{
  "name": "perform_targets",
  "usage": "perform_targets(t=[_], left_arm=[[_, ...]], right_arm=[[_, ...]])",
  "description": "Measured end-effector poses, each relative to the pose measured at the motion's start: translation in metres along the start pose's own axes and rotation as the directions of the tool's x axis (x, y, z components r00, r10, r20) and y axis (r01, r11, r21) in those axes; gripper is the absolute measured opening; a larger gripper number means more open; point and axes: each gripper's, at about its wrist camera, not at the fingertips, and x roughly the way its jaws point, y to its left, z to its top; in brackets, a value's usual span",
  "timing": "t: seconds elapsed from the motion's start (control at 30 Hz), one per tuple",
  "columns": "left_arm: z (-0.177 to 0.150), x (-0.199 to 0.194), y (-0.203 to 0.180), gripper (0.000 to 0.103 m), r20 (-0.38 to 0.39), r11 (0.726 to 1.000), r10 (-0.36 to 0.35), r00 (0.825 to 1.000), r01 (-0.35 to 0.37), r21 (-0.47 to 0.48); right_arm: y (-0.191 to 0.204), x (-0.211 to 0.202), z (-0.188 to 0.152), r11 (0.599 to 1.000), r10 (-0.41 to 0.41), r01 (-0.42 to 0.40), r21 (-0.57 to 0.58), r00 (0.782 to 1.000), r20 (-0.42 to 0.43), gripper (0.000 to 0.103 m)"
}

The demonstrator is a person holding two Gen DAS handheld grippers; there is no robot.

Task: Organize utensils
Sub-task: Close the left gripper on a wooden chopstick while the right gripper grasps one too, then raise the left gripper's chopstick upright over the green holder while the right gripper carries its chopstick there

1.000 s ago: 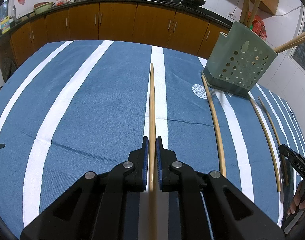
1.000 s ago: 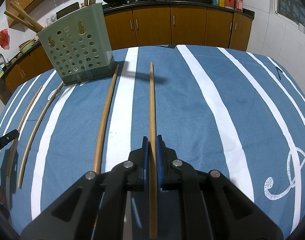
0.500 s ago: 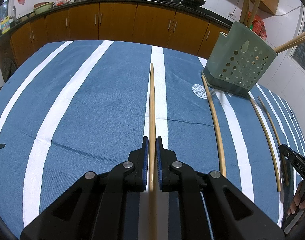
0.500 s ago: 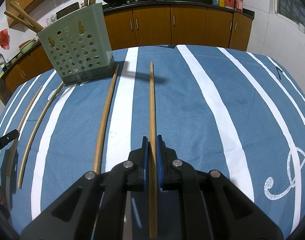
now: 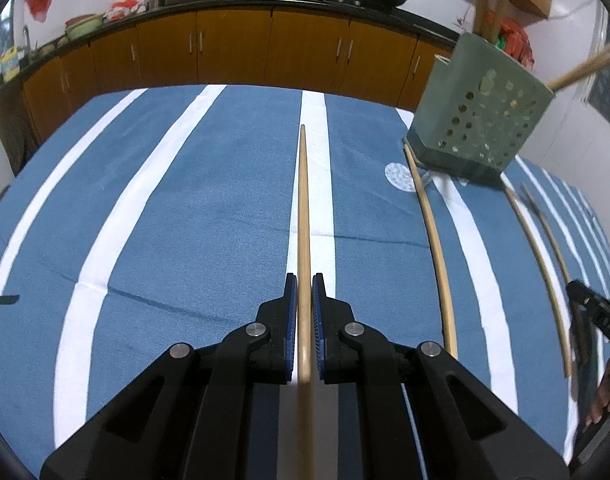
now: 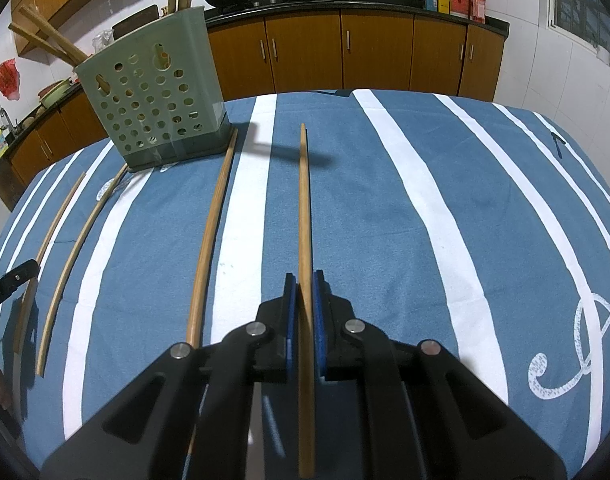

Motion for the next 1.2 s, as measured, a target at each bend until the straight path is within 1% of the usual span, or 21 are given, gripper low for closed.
perform_targets(t=[0.13, 0.27, 0.33, 0.37, 0.4, 0.43, 0.5, 0.57, 0.7, 0.8, 0.9, 0.97, 1.07, 1.17, 1.2], left_arm=[[-0.008, -0.006, 0.001, 0.009, 0.0, 1.0, 0.001, 1.0, -0.001, -0.001], [-0.009, -0.007, -0.001, 0.008, 0.0, 1.0, 0.006, 1.0, -0.006, 0.0], [-0.008, -0.007, -0.001, 0.008, -0.006, 1.0, 0.004, 1.0, -0.004, 0.004], [-0.007, -0.008, 0.001, 0.008, -0.016, 1.0, -0.009, 1.0, 0.009, -0.004], [-0.005, -0.009, 0.002, 0.008, -0.024, 0.999, -0.03, 0.999, 0.03, -0.021], [-0.003, -0.015, 0.004, 0.008, -0.016, 0.998, -0.049, 0.999, 0.049, -0.039], [0.002, -0.026, 0.005, 0.008, 0.015, 0.997, -0.061, 0.998, 0.062, -0.043], [0.012, -0.045, 0.004, 0.008, 0.067, 0.997, -0.07, 0.995, 0.072, -0.031], [0.031, -0.075, 0.002, 0.008, 0.155, 0.996, -0.085, 0.984, 0.089, -0.017], [0.047, -0.095, 0.0, 0.008, 0.221, 0.996, -0.083, 0.972, 0.087, -0.008], [0.06, -0.106, -0.002, 0.007, 0.259, 0.996, -0.083, 0.962, 0.086, -0.002], [0.068, -0.114, -0.004, 0.007, 0.277, 0.995, -0.093, 0.956, 0.096, 0.002], [0.083, -0.131, -0.01, 0.007, 0.312, 0.993, -0.122, 0.942, 0.118, 0.03], [0.097, -0.149, -0.019, 0.007, 0.349, 0.987, -0.16, 0.924, 0.146, 0.065], [0.101, -0.155, -0.023, 0.007, 0.361, 0.985, -0.175, 0.916, 0.157, 0.077]], right_arm=[[-0.002, -0.005, -0.007, 1.0, 0.017, -0.017, 0.013, 1.0, 0.001, 0.011], [-0.007, -0.006, -0.008, 0.999, 0.035, -0.035, 0.038, 0.999, 0.004, 0.008], [-0.007, -0.01, -0.006, 0.999, 0.029, -0.03, 0.038, 1.0, 0.012, 0.008], [-0.008, -0.014, -0.006, 0.999, 0.031, -0.032, 0.038, 0.999, 0.023, 0.008], [-0.007, -0.023, -0.002, 0.999, 0.036, -0.038, 0.036, 0.998, 0.053, 0.008], [-0.008, -0.028, -0.001, 0.999, 0.037, -0.039, 0.034, 0.997, 0.071, 0.008], [-0.009, -0.045, 0.007, 0.999, 0.037, -0.041, 0.03, 0.991, 0.126, 0.008], [-0.01, -0.061, 0.014, 0.999, 0.039, -0.045, 0.031, 0.984, 0.176, 0.008], [-0.013, -0.093, 0.033, 0.997, 0.044, -0.058, 0.04, 0.957, 0.287, 0.008], [-0.013, -0.109, 0.043, 0.997, 0.045, -0.064, 0.044, 0.937, 0.346, 0.008], [-0.013, -0.122, 0.056, 0.997, 0.042, -0.064, 0.043, 0.917, 0.397, 0.008], [-0.016, -0.134, 0.062, 0.996, 0.051, -0.077, 0.045, 0.903, 0.427, 0.008], [-0.017, -0.157, 0.077, 0.99, 0.095, -0.131, 0.042, 0.871, 0.481, 0.008], [-0.018, -0.184, 0.091, 0.979, 0.153, -0.201, 0.031, 0.828, 0.54, 0.008], [-0.017, -0.194, 0.097, 0.974, 0.175, -0.227, 0.024, 0.809, 0.561, 0.008]])
